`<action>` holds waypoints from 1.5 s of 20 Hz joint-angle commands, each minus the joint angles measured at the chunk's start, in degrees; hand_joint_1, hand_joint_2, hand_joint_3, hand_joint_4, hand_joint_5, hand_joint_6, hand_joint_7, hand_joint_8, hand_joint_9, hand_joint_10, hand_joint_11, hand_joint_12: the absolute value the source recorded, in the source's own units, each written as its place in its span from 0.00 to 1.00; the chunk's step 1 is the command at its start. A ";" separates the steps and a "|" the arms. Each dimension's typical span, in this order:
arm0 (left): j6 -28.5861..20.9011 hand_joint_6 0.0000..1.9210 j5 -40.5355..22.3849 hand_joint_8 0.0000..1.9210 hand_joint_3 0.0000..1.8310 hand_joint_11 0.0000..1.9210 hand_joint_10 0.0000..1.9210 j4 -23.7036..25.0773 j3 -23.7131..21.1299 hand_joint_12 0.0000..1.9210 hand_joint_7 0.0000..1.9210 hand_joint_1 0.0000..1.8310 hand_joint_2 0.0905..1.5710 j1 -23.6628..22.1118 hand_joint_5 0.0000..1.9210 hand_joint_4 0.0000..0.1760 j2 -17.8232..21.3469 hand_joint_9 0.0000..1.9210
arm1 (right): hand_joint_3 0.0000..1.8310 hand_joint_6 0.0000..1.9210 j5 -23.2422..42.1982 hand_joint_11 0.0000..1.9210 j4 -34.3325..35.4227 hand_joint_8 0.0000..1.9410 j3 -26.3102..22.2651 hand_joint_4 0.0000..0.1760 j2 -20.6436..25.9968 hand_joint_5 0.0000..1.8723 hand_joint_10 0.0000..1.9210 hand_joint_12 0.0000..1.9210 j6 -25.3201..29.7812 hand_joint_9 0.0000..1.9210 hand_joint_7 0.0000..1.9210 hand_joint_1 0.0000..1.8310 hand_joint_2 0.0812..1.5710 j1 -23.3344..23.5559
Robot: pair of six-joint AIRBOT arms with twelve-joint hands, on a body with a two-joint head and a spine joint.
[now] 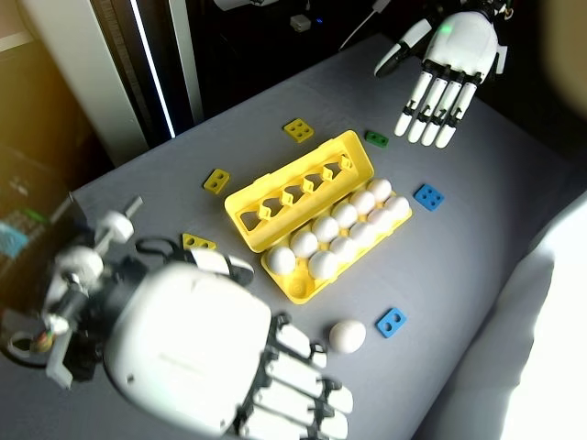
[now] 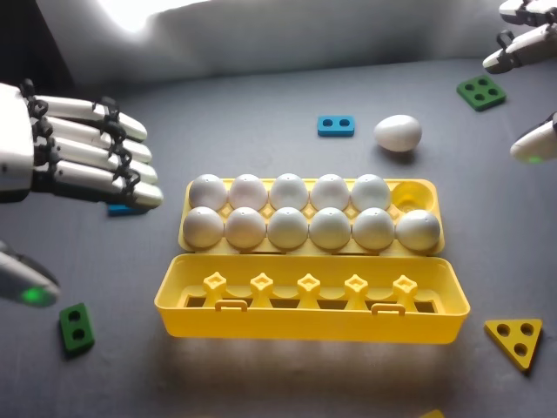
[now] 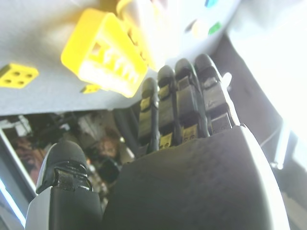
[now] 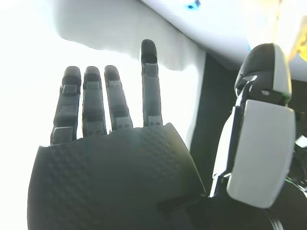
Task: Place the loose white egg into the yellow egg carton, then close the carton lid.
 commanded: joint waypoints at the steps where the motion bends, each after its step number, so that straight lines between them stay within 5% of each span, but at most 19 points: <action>1: -0.52 0.00 -4.78 0.00 0.00 0.00 0.00 -3.93 1.09 0.18 0.13 0.00 0.72 -0.16 0.12 0.00 1.24 0.10 | 0.00 0.01 5.84 0.00 0.56 0.00 0.95 0.84 0.18 0.29 0.00 0.15 0.06 0.00 0.00 0.32 0.46 0.80; 5: -1.19 0.00 -7.17 0.00 0.00 0.00 0.00 -1.34 4.33 0.17 0.14 0.00 0.71 0.41 0.13 0.00 0.14 0.11 | 0.00 0.00 5.54 0.00 2.06 0.00 5.63 0.76 -4.38 0.33 0.00 0.03 0.06 0.00 0.00 0.41 0.47 0.86; 8: -2.93 0.00 -7.21 0.00 0.00 0.00 0.00 -0.70 5.01 0.19 0.14 0.00 0.71 4.06 0.14 0.00 -1.09 0.11 | 0.00 0.00 4.75 0.00 3.00 0.00 8.37 0.96 -7.49 0.35 0.00 0.00 0.06 0.00 0.00 0.42 0.47 1.69; 9: -3.10 0.00 -7.21 0.00 0.00 0.00 0.01 -0.24 4.98 0.19 0.15 0.00 0.71 5.55 0.14 0.00 -1.52 0.12 | 0.00 0.01 4.70 0.01 3.02 0.00 9.04 0.87 -8.48 0.35 0.00 0.01 0.06 0.00 0.00 0.44 0.46 1.83; 11: -3.08 0.00 -7.77 0.00 0.00 0.00 0.00 -0.12 4.78 0.17 0.15 0.00 0.71 7.49 0.14 0.00 -1.92 0.11 | 0.00 0.00 4.53 0.01 3.39 0.00 10.14 0.91 -10.05 0.34 0.00 0.01 0.06 0.00 0.00 0.45 0.46 2.05; 12: -3.00 0.00 -8.05 0.00 0.00 0.00 0.00 -0.13 4.73 0.17 0.15 0.00 0.70 8.53 0.14 0.00 -2.04 0.11 | 0.00 0.01 4.51 0.01 3.94 0.00 10.65 0.82 -10.73 0.36 0.00 0.01 0.06 0.00 0.00 0.48 0.45 2.08; 14: -2.07 0.00 -8.44 0.00 0.00 0.00 0.00 0.07 4.62 0.17 0.15 0.00 0.71 10.70 0.14 0.00 -2.21 0.11 | 0.00 0.01 4.51 0.01 5.20 0.00 12.13 0.91 -12.30 0.36 0.00 0.01 0.05 0.00 0.00 0.47 0.45 2.27; 16: -2.39 0.00 -8.20 0.00 0.00 0.00 0.00 0.12 4.66 0.19 0.16 0.00 0.71 11.07 0.15 0.00 -2.35 0.13 | 0.00 0.02 4.47 0.00 8.18 0.00 13.73 0.71 -13.78 0.40 0.00 0.01 0.05 0.00 0.00 0.52 0.46 2.65; 21: -2.79 0.00 -7.13 0.00 0.00 0.00 0.00 0.12 5.10 0.17 0.16 0.00 0.70 10.86 0.15 0.00 -2.53 0.12 | 0.00 0.02 4.50 0.00 12.49 0.00 16.36 0.81 -16.58 0.43 0.00 0.00 0.06 0.00 0.00 0.57 0.48 2.46; 22: -2.87 0.00 -7.09 0.00 0.00 0.00 0.00 0.22 5.23 0.17 0.16 0.00 0.70 10.92 0.15 0.00 -2.61 0.12 | 0.00 0.01 4.51 0.01 13.43 0.00 16.84 0.76 -17.05 0.45 0.00 0.01 0.06 0.00 0.00 0.58 0.48 2.35; 25: -2.91 0.00 -7.19 0.00 0.00 0.00 0.00 2.00 5.09 0.15 0.15 0.00 0.71 10.92 0.14 0.00 -2.95 0.11 | 0.00 0.00 4.40 0.00 14.93 0.00 18.73 0.80 -18.68 0.44 0.00 0.00 1.10 0.00 0.00 0.59 0.49 1.61; 30: -3.01 0.00 -7.87 0.00 0.00 0.00 0.01 1.99 4.79 0.20 0.18 0.00 0.71 10.61 0.16 0.00 -3.06 0.14 | 0.00 0.01 3.36 0.00 14.93 0.00 20.53 0.60 -20.92 0.45 0.00 0.00 4.80 0.00 0.00 0.62 0.50 0.88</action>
